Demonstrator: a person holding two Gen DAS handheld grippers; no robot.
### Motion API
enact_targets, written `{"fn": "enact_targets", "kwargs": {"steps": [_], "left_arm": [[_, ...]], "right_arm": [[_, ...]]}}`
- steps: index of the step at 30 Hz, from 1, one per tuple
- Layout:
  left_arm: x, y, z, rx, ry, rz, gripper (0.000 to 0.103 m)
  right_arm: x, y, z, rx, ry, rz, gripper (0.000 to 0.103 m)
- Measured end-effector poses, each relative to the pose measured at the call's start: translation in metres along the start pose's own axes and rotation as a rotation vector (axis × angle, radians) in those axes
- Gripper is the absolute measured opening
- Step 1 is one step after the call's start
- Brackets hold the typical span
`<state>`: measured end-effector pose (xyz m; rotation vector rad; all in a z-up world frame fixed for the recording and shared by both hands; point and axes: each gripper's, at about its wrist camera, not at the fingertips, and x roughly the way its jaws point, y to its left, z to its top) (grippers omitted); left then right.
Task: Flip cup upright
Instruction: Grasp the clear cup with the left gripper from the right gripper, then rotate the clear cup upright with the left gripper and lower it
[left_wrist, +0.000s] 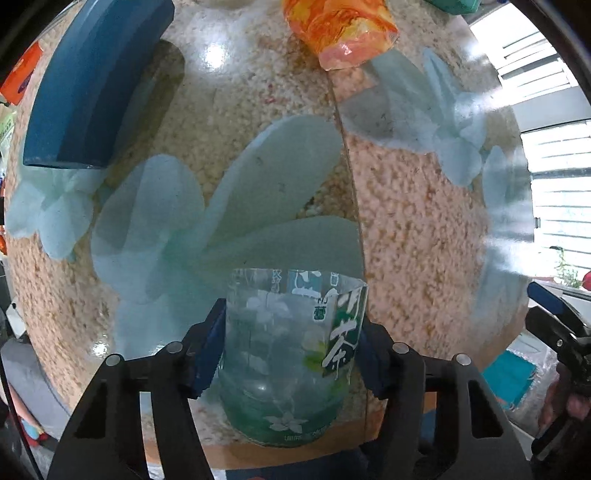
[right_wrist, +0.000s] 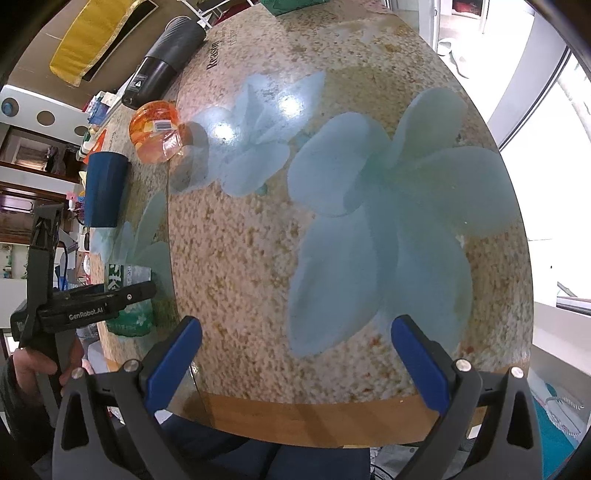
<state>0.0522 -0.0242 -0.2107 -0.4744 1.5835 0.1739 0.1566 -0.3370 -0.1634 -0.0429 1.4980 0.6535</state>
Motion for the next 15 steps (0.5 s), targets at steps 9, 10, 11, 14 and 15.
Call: {"fn": "enact_targets", "kwargs": {"steps": [9,10,11,14,15], "left_arm": [[-0.015,0.004,-0.004,0.002,-0.064,-0.019,0.065],[-0.021,0.005,-0.005,0.005,-0.075,-0.020,0.065],[-0.026,0.004,-0.005,0.008,-0.092,-0.021,0.065],[-0.044,0.001,-0.006,0.017,-0.152,-0.023,0.065],[-0.052,0.000,-0.007,0.018,-0.181,-0.027,0.065]], "right_arm": [[0.006,0.007,0.001,-0.020,0.015,0.004,0.103],[0.006,0.008,0.001,-0.023,0.015,0.005,0.103],[0.006,0.009,0.001,-0.025,0.014,0.006,0.103],[0.006,0.012,0.002,-0.030,0.011,0.007,0.103],[0.006,0.013,0.002,-0.032,0.010,0.006,0.103]]}}
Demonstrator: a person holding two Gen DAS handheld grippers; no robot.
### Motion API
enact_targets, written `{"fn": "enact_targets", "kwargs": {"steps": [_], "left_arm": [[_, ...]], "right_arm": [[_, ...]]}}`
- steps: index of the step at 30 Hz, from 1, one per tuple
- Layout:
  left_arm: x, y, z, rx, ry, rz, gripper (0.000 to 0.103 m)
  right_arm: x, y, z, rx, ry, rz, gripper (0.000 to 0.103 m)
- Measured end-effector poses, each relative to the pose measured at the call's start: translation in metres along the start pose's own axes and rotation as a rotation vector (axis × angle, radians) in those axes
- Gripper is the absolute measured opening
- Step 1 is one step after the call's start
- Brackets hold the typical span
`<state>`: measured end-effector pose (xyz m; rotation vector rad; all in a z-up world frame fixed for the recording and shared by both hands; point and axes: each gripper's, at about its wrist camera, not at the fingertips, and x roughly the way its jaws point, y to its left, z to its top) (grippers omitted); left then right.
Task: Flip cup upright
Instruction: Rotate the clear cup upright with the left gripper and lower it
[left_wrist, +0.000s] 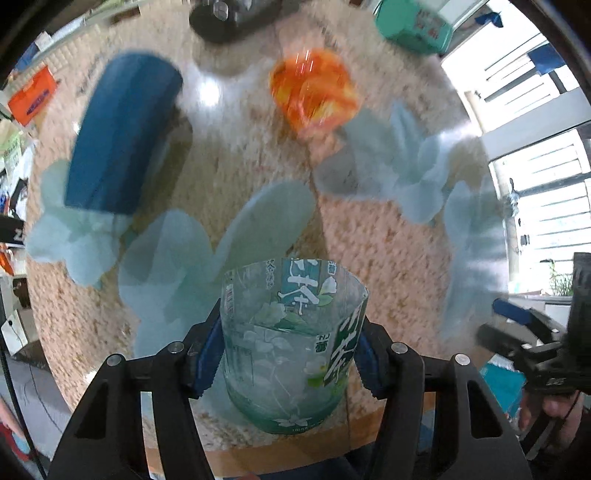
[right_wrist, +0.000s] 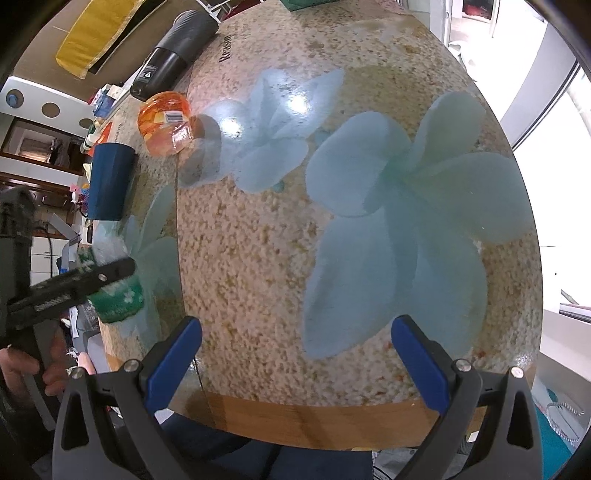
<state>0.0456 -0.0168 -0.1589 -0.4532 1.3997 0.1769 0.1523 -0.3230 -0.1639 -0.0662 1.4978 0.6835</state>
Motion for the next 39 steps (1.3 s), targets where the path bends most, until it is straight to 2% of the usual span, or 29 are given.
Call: {"fn": "enact_targets", "kwargs": {"steps": [6,10,12,18,21,23,27,29,33,37,39], "left_arm": [[-0.048,-0.007,-0.002,0.013,-0.141,-0.010,0.065],[-0.083,-0.030,0.013,0.007,-0.280,-0.031,0.065],[-0.093,-0.029,0.010,-0.007,-0.360,-0.041,0.065],[-0.097,-0.038,0.000,0.004,-0.545,-0.006,0.065],[-0.080,-0.044,-0.005,0.041,-0.623,0.004,0.065],[-0.068,-0.046,-0.011,0.050,-0.655,0.005,0.065],[-0.039,-0.052,-0.022,0.062,-0.705,0.064,0.065],[-0.027,-0.055,-0.025,0.073,-0.705,0.064,0.065],[-0.008,-0.062,-0.029,0.092,-0.701,0.060,0.065],[0.007,-0.062,-0.030,0.090,-0.676,0.067,0.065],[0.013,-0.060,-0.031,0.087,-0.670,0.067,0.065]], "right_arm": [[0.000,0.008,-0.001,-0.020,-0.004,-0.002,0.103],[-0.001,0.012,-0.004,-0.038,-0.013,-0.001,0.103],[-0.002,0.013,-0.006,-0.043,-0.015,-0.002,0.103],[-0.005,0.009,-0.012,-0.056,-0.030,-0.022,0.103],[-0.007,0.005,-0.016,-0.055,-0.041,-0.032,0.103],[-0.009,0.002,-0.020,-0.053,-0.052,-0.032,0.103],[-0.017,-0.003,-0.027,-0.055,-0.094,-0.029,0.103],[-0.020,-0.001,-0.030,-0.083,-0.122,-0.065,0.103],[-0.022,0.003,-0.033,-0.109,-0.159,-0.036,0.103],[-0.019,0.012,-0.035,-0.153,-0.159,-0.022,0.103],[-0.013,0.019,-0.035,-0.182,-0.137,-0.063,0.103]]}}
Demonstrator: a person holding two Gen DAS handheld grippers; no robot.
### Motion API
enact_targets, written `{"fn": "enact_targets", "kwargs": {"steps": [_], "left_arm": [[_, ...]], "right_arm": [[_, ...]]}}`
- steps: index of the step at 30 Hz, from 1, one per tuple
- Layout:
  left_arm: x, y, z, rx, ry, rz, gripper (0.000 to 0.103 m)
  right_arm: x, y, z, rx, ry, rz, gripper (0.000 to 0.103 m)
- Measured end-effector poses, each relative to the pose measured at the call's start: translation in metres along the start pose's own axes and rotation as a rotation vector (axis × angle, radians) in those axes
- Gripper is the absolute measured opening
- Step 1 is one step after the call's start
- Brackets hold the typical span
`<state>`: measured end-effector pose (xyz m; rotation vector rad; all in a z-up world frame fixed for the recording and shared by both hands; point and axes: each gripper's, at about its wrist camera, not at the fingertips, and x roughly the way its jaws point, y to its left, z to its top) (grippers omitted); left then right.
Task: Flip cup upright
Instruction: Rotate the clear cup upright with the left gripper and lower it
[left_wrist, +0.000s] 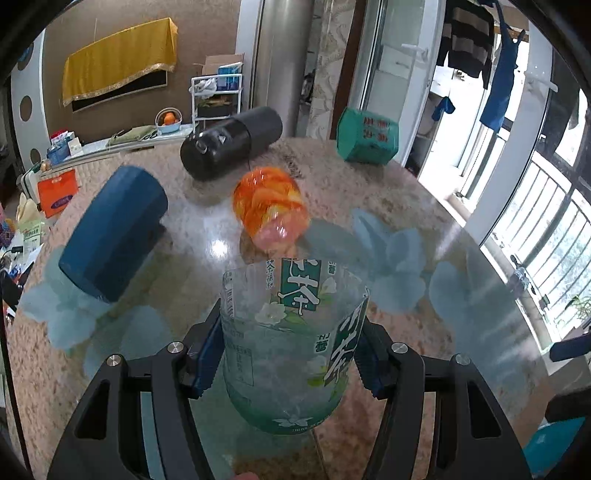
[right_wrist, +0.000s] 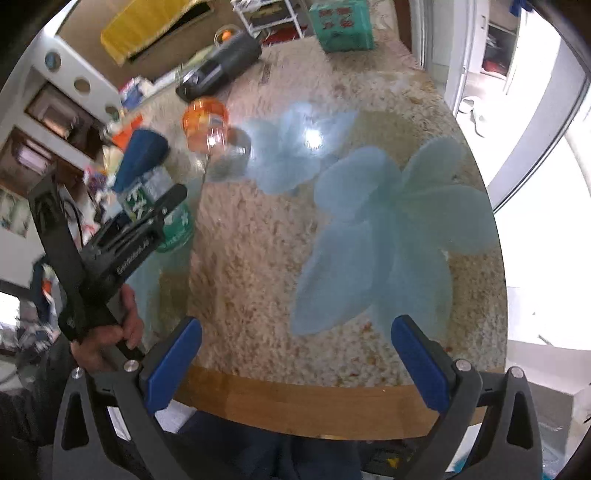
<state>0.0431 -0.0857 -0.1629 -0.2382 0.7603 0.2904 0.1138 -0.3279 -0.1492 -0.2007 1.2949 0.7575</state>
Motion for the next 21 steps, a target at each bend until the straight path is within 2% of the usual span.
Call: {"fn": "enact_targets", "kwargs": {"steps": [1,5,13,16,21], "left_arm": [[-0.001,0.000,-0.002,0.002,-0.013,0.002,0.065],[0.000,-0.002,-0.004,0.023,-0.033,0.014,0.066],[0.000,-0.004,-0.010,0.016,-0.040,0.022,0.067],[0.004,-0.006,-0.013,0.031,-0.020,0.041,0.069],[0.009,-0.004,-0.017,0.012,0.005,0.022,0.073]], "right_arm": [[0.004,0.003,0.001,-0.017,0.006,-0.018,0.103],[0.011,0.008,0.000,-0.038,0.019,-0.003,0.103],[0.014,0.009,-0.004,-0.047,0.045,-0.012,0.103],[0.013,0.008,-0.004,-0.050,0.049,-0.014,0.103],[0.014,0.008,-0.003,-0.053,0.054,-0.026,0.103]]}}
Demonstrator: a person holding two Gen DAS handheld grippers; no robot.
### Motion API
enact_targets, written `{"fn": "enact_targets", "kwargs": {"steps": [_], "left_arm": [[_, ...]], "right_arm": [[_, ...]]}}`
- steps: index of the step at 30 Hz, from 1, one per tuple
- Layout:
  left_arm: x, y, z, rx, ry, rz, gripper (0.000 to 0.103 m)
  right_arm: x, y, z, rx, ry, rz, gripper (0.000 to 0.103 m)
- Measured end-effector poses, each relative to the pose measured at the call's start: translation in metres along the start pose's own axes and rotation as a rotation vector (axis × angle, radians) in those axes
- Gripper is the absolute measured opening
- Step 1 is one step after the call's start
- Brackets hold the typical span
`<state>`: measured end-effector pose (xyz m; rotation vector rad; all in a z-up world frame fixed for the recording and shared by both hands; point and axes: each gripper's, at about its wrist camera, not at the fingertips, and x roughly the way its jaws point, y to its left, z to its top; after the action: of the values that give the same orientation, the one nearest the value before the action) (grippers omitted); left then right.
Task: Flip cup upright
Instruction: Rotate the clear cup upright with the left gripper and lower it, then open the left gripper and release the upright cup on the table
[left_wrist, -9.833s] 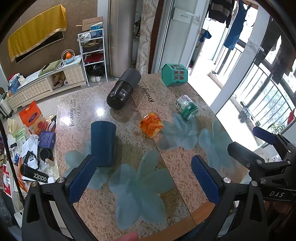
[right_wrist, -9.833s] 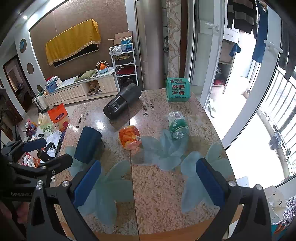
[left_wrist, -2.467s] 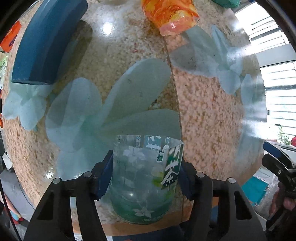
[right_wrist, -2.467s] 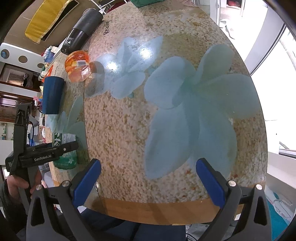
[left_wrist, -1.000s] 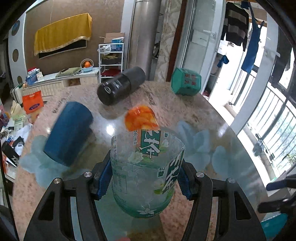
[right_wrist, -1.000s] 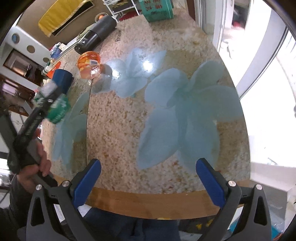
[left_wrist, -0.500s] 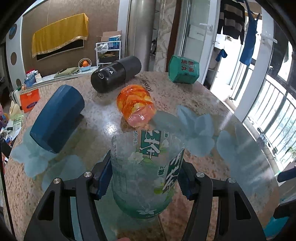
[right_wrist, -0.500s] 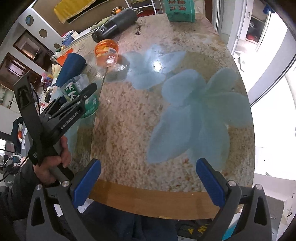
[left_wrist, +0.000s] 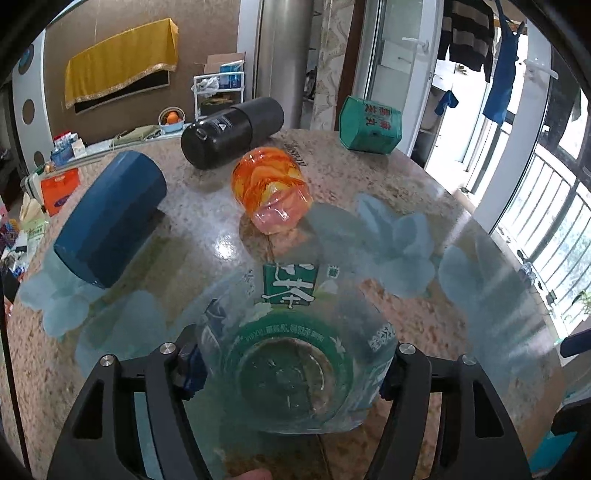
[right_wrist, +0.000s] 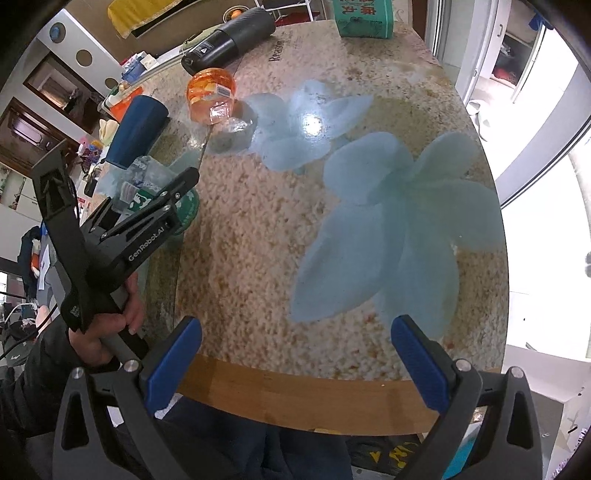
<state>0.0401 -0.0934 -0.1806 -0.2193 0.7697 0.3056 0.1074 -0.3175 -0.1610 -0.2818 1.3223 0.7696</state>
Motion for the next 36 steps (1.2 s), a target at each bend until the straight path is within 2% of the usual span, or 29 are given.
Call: {"fn": "enact_targets", "kwargs": {"steps": [4,8,11,14,19,22,26,36], "left_arm": [[0.001,0.002,0.002,-0.026,0.016,-0.016,0.081],[0.002,0.006,0.007,-0.063,0.078,-0.039,0.091],[-0.005,0.008,0.014,-0.073,0.104,-0.046,0.095],[-0.014,0.009,0.023,-0.063,0.142,-0.083,0.099],[-0.037,0.009,0.041,-0.001,0.185,-0.081,0.100],[-0.050,0.010,0.050,0.030,0.225,-0.088,0.101],[-0.067,0.012,0.063,0.071,0.277,-0.104,0.101],[-0.099,0.048,0.095,0.073,0.340,-0.148,0.101]], "right_arm": [[0.002,-0.002,0.001,0.009,0.005,0.001,0.103],[0.003,-0.002,0.004,0.008,0.003,0.001,0.103],[0.002,0.000,0.006,0.009,-0.005,0.008,0.103],[0.001,0.003,0.011,0.010,-0.014,0.009,0.103],[-0.001,0.011,0.027,0.021,-0.017,0.003,0.103],[-0.007,0.016,0.038,0.023,-0.048,-0.036,0.103],[-0.018,0.029,0.050,0.014,-0.100,-0.038,0.103],[-0.046,0.066,0.068,0.051,-0.174,-0.059,0.103]]}}
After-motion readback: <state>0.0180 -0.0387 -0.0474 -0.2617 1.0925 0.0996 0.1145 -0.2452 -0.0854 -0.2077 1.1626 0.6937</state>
